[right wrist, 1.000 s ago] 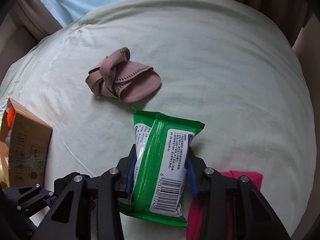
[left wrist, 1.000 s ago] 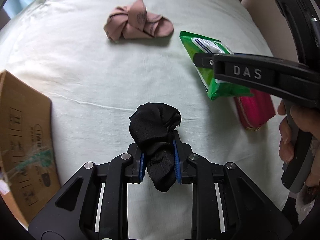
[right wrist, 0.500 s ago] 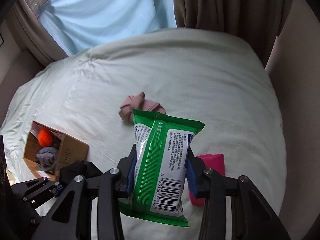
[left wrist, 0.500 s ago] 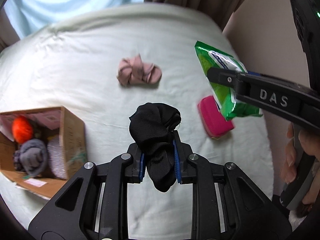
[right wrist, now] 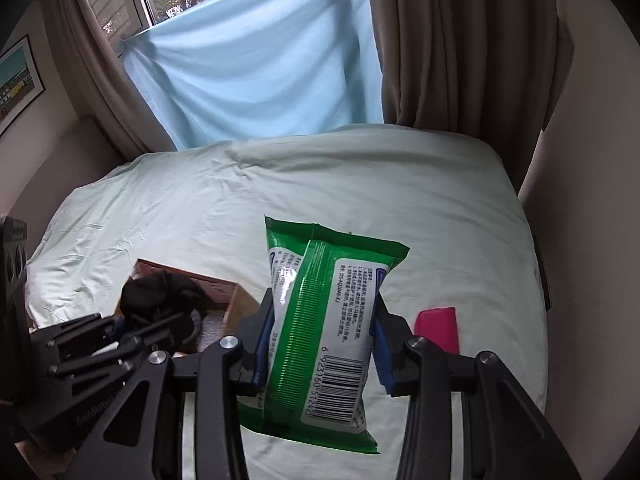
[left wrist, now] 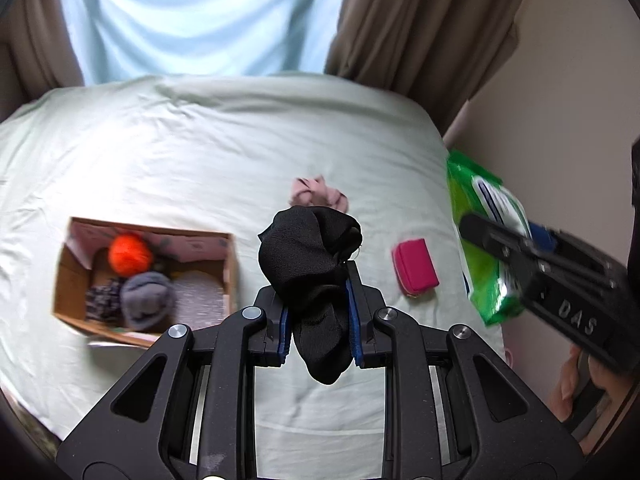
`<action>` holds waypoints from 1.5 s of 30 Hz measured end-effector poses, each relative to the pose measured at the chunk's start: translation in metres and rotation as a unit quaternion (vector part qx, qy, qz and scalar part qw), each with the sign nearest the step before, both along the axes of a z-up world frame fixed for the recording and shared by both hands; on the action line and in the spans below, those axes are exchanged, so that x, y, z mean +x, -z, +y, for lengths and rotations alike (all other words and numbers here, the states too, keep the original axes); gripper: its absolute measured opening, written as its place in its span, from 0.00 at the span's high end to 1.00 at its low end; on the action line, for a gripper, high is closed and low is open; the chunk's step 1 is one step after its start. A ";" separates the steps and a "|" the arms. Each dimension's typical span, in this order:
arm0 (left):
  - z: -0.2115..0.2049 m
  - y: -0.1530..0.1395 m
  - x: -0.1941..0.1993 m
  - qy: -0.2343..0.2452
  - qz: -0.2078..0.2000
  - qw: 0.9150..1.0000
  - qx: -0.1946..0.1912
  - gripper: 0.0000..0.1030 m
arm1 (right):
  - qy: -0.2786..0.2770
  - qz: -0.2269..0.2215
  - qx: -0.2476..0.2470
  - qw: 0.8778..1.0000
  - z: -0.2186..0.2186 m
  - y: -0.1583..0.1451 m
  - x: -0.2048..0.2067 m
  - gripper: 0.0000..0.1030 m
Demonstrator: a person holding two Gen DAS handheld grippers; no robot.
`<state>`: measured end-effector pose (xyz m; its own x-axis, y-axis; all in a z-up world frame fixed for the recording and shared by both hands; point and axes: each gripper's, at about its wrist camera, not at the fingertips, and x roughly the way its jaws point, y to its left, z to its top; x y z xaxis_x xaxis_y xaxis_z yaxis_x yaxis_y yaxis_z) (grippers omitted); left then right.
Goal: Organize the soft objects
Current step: 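Carry the scrunchie with the left tool to the box while the right tool carries the wipes there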
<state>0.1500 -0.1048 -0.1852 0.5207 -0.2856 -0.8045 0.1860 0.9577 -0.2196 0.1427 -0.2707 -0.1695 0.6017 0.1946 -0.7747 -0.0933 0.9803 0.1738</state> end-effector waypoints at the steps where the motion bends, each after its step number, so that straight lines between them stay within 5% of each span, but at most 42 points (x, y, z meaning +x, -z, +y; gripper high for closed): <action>1: 0.007 -0.004 -0.002 -0.001 -0.002 1.000 -0.001 0.81 | 0.001 -0.002 0.003 1.000 0.004 -0.004 -0.004 0.63; 12: 0.108 -0.035 -0.005 -0.004 -0.011 1.000 0.011 0.81 | 0.004 -0.006 0.020 1.000 0.091 -0.025 -0.022 0.63; 20: 0.195 -0.025 0.011 -0.019 0.004 1.000 0.021 0.81 | -0.008 0.014 0.016 1.000 0.167 -0.015 -0.010 0.63; 31: 0.272 0.052 0.048 -0.019 0.073 0.995 0.058 0.81 | -0.006 0.082 0.029 0.996 0.238 0.050 0.018 0.63; 45: 0.273 0.151 0.090 -0.012 0.176 0.981 0.081 0.81 | -0.003 0.190 0.011 0.982 0.249 0.138 0.077 0.63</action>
